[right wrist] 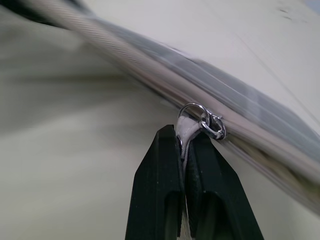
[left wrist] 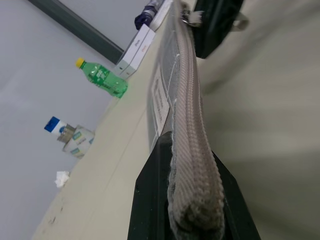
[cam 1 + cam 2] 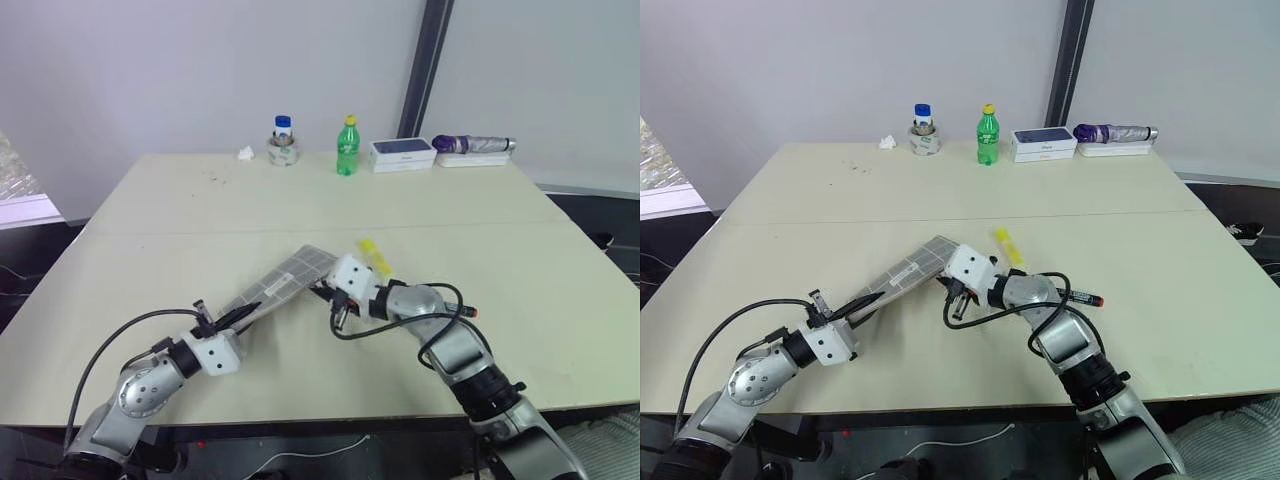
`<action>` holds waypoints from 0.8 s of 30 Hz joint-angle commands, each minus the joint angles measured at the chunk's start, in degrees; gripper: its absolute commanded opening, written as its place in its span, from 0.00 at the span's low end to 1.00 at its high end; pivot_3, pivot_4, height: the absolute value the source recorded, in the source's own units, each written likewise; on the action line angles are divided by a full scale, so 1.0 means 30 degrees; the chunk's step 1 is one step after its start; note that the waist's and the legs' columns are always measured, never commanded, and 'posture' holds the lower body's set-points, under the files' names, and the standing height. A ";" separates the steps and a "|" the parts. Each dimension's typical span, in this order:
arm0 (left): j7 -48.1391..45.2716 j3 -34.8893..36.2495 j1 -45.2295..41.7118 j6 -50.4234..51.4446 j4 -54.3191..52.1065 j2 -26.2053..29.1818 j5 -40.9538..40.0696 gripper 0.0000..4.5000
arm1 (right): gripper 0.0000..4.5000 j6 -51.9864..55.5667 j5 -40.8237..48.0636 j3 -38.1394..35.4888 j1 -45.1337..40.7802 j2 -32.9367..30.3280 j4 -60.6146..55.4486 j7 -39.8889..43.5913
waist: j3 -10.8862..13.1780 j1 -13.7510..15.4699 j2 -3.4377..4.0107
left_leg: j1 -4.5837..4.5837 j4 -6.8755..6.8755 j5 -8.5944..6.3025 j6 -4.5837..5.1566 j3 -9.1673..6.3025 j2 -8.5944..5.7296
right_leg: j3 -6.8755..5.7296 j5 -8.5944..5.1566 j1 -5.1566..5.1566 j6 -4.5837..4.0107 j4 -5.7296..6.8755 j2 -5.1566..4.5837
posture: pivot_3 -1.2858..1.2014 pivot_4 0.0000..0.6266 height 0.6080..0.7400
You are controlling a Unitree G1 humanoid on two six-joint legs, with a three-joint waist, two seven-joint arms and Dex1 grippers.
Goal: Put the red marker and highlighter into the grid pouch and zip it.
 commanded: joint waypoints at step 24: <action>0.1276 -0.0312 -0.1733 0.1521 -0.0641 -0.1557 0.1495 0.00 | 0.01 -0.3135 -0.0668 0.2267 -0.1769 0.1593 -0.0081 0.3239 | 0.0001 0.0006 -0.0003 | 0.0000 0.0008 0.0002 -0.0005 -0.0006 -0.0008 | -0.0006 0.0000 0.0004 0.0000 0.0001 0.0005 | 0.52 0.24 1.00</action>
